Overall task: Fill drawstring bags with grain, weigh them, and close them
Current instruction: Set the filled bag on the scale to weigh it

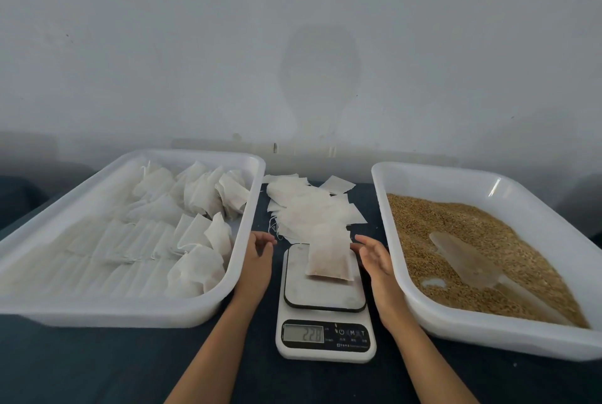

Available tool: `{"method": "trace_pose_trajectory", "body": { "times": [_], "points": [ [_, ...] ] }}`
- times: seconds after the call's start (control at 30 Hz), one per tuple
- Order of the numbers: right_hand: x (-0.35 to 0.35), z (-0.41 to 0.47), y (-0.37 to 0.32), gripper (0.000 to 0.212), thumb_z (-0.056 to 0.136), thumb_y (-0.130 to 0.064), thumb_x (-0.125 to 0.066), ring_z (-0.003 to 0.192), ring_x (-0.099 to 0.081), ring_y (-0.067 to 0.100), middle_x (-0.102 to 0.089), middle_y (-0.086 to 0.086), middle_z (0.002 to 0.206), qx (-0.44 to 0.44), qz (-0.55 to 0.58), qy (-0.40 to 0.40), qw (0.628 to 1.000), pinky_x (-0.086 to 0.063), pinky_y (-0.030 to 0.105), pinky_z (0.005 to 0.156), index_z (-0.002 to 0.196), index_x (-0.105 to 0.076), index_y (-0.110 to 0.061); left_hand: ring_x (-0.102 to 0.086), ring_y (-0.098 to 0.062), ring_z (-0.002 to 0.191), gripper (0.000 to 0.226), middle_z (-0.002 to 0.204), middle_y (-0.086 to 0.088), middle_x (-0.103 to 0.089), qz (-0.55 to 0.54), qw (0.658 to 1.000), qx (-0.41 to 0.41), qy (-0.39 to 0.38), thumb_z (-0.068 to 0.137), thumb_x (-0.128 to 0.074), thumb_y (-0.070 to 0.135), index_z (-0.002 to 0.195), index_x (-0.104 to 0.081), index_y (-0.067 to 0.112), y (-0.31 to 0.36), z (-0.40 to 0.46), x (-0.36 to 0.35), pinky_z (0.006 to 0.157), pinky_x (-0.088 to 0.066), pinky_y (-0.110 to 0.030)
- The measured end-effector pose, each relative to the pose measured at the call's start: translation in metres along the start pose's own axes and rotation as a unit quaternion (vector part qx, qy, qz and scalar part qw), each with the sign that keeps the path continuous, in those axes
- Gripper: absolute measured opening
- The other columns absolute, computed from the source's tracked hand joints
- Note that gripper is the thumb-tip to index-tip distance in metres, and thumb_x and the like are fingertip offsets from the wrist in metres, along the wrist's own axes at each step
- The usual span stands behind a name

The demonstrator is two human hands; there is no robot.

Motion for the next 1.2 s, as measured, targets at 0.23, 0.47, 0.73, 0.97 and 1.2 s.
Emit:
{"method": "trace_pose_trajectory", "body": {
  "times": [0.23, 0.47, 0.73, 0.97, 1.2],
  "points": [
    [-0.005, 0.005, -0.007, 0.029, 0.097, -0.007, -0.046, 0.109, -0.056, 0.01, -0.061, 0.007, 0.115, 0.009, -0.017, -0.001, 1.0, -0.042, 0.023, 0.098, 0.124, -0.052, -0.003, -0.058, -0.008, 0.086, 0.026, 0.09, 0.003, -0.062, 0.028, 0.999, -0.034, -0.02, 0.089, -0.052, -0.004, 0.083, -0.055, 0.022, 0.011, -0.002, -0.003, 0.076, -0.039, -0.012],
    [-0.019, 0.028, -0.026, 0.028, 0.088, 0.002, -0.06, 0.101, -0.058, 0.017, -0.061, 0.009, 0.106, 0.035, -0.093, 0.01, 0.995, -0.046, 0.015, 0.081, 0.112, -0.057, -0.012, -0.044, -0.004, 0.114, 0.047, 0.117, 0.015, -0.051, 0.15, 0.969, -0.102, -0.169, 0.085, -0.066, 0.034, 0.125, -0.045, 0.024, 0.054, -0.007, -0.046, 0.091, -0.034, -0.012],
    [-0.055, 0.029, -0.083, 0.033, 0.081, 0.001, -0.067, 0.077, -0.062, 0.006, -0.065, -0.001, 0.078, 0.117, -0.123, -0.01, 0.985, -0.046, 0.012, 0.065, 0.101, -0.059, -0.024, -0.055, -0.014, 0.11, 0.072, 0.121, 0.001, -0.057, 0.266, 0.953, -0.039, -0.14, 0.083, -0.065, 0.038, 0.138, -0.021, 0.026, 0.084, -0.012, -0.042, 0.087, -0.039, -0.021],
    [-0.142, 0.042, -0.155, 0.031, 0.085, 0.001, -0.061, 0.082, -0.058, 0.0, -0.064, -0.007, 0.089, 0.214, -0.08, -0.078, 0.97, -0.047, 0.012, 0.073, 0.092, -0.06, -0.03, -0.063, -0.026, 0.085, 0.008, 0.086, -0.004, -0.062, 0.314, 0.944, -0.095, -0.036, 0.09, -0.049, 0.021, 0.092, -0.051, 0.013, 0.15, 0.03, 0.038, 0.067, -0.045, -0.031],
    [-0.244, 0.077, -0.148, 0.028, 0.088, 0.007, -0.046, 0.102, -0.056, 0.016, -0.058, -0.001, 0.106, 0.172, -0.148, -0.105, 0.968, -0.038, 0.013, 0.078, 0.106, -0.055, -0.012, -0.064, -0.028, 0.098, 0.021, 0.102, -0.016, -0.069, 0.338, 0.936, -0.037, -0.088, 0.088, -0.061, 0.021, 0.098, -0.065, 0.003, 0.125, 0.113, 0.111, 0.079, -0.044, -0.03]
  ]
}}
Point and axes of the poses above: each hand's wrist, its own z-axis towards the middle knuckle, its own x-axis out of the back of the hand, y = z × x, the point moved 7 cm from there along z, towards the middle knuckle
